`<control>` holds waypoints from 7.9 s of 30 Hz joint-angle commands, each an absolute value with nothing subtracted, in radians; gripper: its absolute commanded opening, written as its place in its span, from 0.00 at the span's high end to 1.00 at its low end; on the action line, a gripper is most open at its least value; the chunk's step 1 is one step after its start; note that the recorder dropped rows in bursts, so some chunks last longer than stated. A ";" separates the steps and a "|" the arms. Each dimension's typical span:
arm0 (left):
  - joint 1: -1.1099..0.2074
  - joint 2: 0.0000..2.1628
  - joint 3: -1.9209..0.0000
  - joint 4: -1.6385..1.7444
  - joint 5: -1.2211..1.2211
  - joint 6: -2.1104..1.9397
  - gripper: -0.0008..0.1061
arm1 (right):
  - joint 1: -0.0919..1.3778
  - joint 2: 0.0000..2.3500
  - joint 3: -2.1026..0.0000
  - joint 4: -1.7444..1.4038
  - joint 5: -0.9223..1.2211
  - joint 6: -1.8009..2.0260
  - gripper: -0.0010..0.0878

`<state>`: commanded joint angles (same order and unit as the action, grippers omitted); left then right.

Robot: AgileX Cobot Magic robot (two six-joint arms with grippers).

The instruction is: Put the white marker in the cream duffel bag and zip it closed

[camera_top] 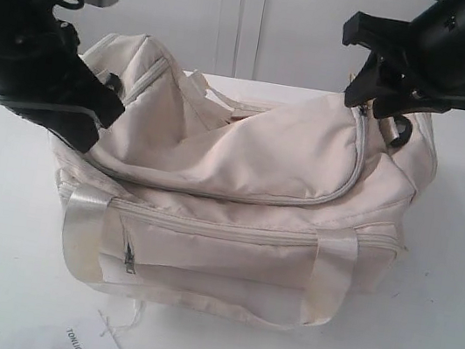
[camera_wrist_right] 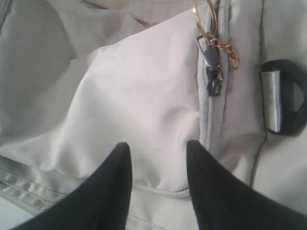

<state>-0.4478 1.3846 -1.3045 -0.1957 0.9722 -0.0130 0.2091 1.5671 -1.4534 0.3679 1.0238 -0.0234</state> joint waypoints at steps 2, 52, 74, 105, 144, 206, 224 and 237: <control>-0.406 1.385 -1.304 -0.238 0.972 0.013 0.99 | 0.209 1.567 -1.453 0.368 1.024 -0.023 0.58; -0.117 0.906 -0.944 -0.170 0.932 0.161 0.99 | 0.209 1.567 -1.453 0.368 1.022 -0.023 0.58; -0.022 0.474 -0.561 -0.187 0.625 0.198 0.99 | 0.209 1.567 -1.453 0.368 1.022 -0.023 0.58; -0.132 0.000 -0.093 -0.168 0.413 0.203 0.99 | 0.209 1.567 -1.453 0.368 1.020 -0.023 0.58; -0.130 0.000 0.000 -0.006 0.304 0.022 0.99 | 0.209 1.567 -1.453 0.368 1.016 -0.023 0.58; -0.130 0.000 0.000 -0.006 0.306 0.022 0.99 | 0.209 1.249 -1.453 0.021 0.983 -0.023 0.99; -0.130 0.000 0.000 -0.006 0.306 0.022 0.99 | 0.209 0.935 -1.286 0.030 0.863 -0.081 0.99; -0.130 0.000 0.000 -0.006 0.306 0.022 0.99 | 0.209 0.669 -0.960 0.030 0.746 -0.081 0.99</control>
